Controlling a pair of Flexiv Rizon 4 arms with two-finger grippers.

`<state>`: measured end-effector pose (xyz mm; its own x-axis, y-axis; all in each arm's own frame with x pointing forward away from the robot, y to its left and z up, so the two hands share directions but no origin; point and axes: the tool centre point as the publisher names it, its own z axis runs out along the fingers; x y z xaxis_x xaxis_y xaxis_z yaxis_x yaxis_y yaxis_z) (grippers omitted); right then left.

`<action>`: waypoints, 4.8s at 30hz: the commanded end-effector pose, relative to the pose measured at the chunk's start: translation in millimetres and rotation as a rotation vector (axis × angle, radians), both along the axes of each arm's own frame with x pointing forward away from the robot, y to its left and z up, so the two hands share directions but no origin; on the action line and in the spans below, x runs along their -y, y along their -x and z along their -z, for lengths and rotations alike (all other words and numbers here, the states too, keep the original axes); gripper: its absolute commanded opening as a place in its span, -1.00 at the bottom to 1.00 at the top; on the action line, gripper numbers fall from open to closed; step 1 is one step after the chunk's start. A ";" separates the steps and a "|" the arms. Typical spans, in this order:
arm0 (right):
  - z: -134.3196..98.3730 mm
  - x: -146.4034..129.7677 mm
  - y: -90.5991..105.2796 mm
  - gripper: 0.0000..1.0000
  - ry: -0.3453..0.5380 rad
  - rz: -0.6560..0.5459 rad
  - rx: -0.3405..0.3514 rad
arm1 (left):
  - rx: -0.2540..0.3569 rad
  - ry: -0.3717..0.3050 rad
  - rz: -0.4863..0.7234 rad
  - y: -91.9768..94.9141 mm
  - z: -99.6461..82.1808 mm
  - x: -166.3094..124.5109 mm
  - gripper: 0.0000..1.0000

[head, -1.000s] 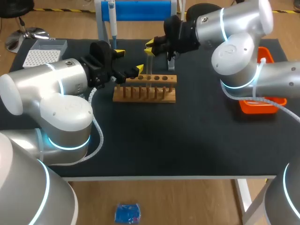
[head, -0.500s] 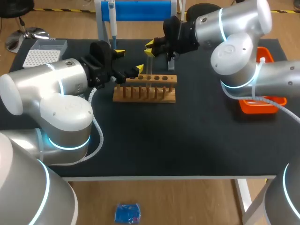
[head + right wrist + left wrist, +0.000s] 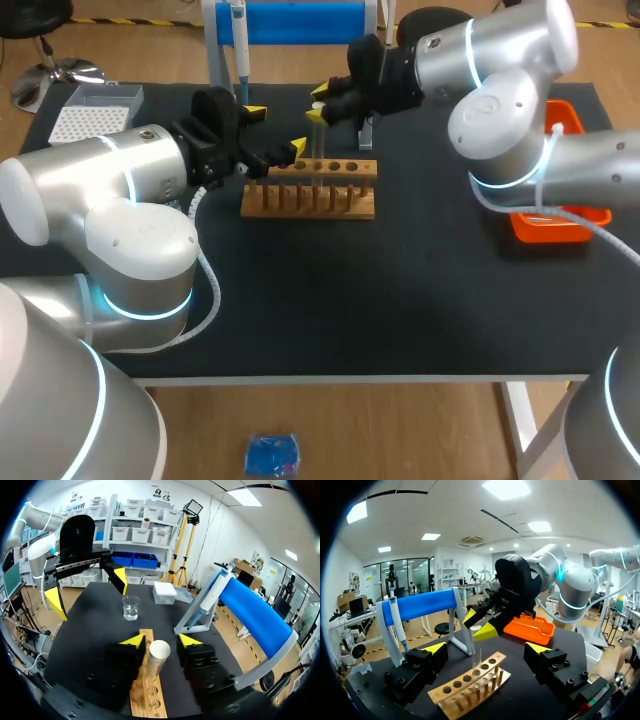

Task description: Invert the test tube, pick up the pipette, mount the tip to pipette, aspirate from beaker and dispense into the tube, eject the tip, return the pipette, and cap with the stopper.

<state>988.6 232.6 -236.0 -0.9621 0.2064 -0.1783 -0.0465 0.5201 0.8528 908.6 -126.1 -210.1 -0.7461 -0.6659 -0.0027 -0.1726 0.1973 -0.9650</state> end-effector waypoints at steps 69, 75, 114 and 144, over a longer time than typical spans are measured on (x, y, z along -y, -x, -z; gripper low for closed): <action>-26.1 2.9 7.0 -1.00 -0.494 -0.356 -0.317 | -0.001 0.002 0.005 -0.4 0.2 -1.0 1.00; -23.6 0.2 8.4 -1.00 -0.481 -0.357 -0.299 | -0.001 0.002 0.005 -0.4 0.2 -1.0 1.00; 8.6 -1.2 10.0 -1.00 -0.486 -0.360 -0.349 | -0.001 0.002 0.005 -0.4 0.2 -1.0 1.00; -48.6 15.3 23.7 1.00 -0.407 -0.357 -0.181 | -0.001 0.002 0.005 -0.4 0.2 -1.0 1.00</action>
